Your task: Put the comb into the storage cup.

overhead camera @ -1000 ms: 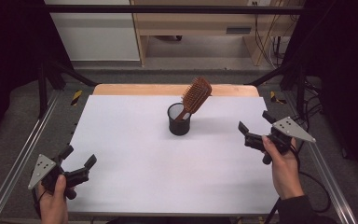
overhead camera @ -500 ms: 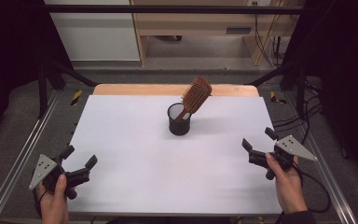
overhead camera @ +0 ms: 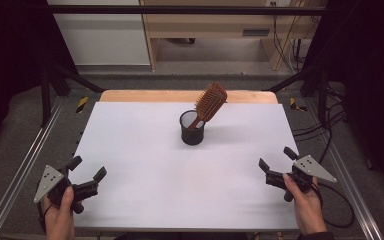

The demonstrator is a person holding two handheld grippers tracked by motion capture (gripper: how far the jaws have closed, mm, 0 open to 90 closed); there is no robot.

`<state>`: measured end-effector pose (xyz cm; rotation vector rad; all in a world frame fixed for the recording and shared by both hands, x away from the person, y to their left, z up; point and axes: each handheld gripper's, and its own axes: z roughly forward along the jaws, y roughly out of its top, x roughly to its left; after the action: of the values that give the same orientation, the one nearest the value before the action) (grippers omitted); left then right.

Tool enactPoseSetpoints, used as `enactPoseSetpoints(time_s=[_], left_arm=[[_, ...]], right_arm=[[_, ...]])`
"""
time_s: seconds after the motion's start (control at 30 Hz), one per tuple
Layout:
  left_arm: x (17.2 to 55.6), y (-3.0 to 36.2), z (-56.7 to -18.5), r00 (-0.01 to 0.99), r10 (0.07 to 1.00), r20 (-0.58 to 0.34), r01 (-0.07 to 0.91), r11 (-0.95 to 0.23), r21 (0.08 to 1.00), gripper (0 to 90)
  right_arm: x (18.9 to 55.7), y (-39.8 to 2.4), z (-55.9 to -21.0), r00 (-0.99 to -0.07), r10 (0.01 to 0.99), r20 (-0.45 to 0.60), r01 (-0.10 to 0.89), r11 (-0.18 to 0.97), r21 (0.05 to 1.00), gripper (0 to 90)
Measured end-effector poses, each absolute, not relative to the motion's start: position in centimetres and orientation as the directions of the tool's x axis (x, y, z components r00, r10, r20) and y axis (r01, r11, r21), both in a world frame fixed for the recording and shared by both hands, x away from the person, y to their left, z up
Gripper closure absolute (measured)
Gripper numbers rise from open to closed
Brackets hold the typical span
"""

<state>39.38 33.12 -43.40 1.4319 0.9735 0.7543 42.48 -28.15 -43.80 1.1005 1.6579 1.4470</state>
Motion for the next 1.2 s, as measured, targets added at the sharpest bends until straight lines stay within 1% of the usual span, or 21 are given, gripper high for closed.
enactPoseSetpoints(time_s=[0.27,0.47,0.77,0.9,1.2], left_arm=[[39.4,33.4,-43.3,0.443,0.891,-0.098,0.127,0.046,0.991,2.1],[39.4,33.2,-43.3,0.454,0.886,-0.09,0.12,0.039,0.992,2.1],[39.4,32.9,-43.3,0.468,0.88,-0.078,0.119,0.025,0.993,2.1],[39.4,32.8,-43.3,0.472,0.878,-0.078,0.122,0.023,0.992,2.1],[39.4,32.6,-43.4,0.485,0.872,-0.071,0.12,0.014,0.993,2.1]], right_arm=[[42.2,-27.5,-44.7,-0.452,0.891,0.035,0.174,0.05,0.984,2.7],[42.1,-27.1,-45.5,-0.456,0.889,0.043,0.181,0.046,0.982,3.0],[42.3,-26.1,-46.0,-0.487,0.873,0.034,0.191,0.069,0.979,2.8],[42.3,-25.7,-46.1,-0.506,0.862,0.009,0.184,0.098,0.978,2.7],[42.2,-24.9,-46.2,-0.541,0.841,-0.01,0.166,0.118,0.979,2.7]])
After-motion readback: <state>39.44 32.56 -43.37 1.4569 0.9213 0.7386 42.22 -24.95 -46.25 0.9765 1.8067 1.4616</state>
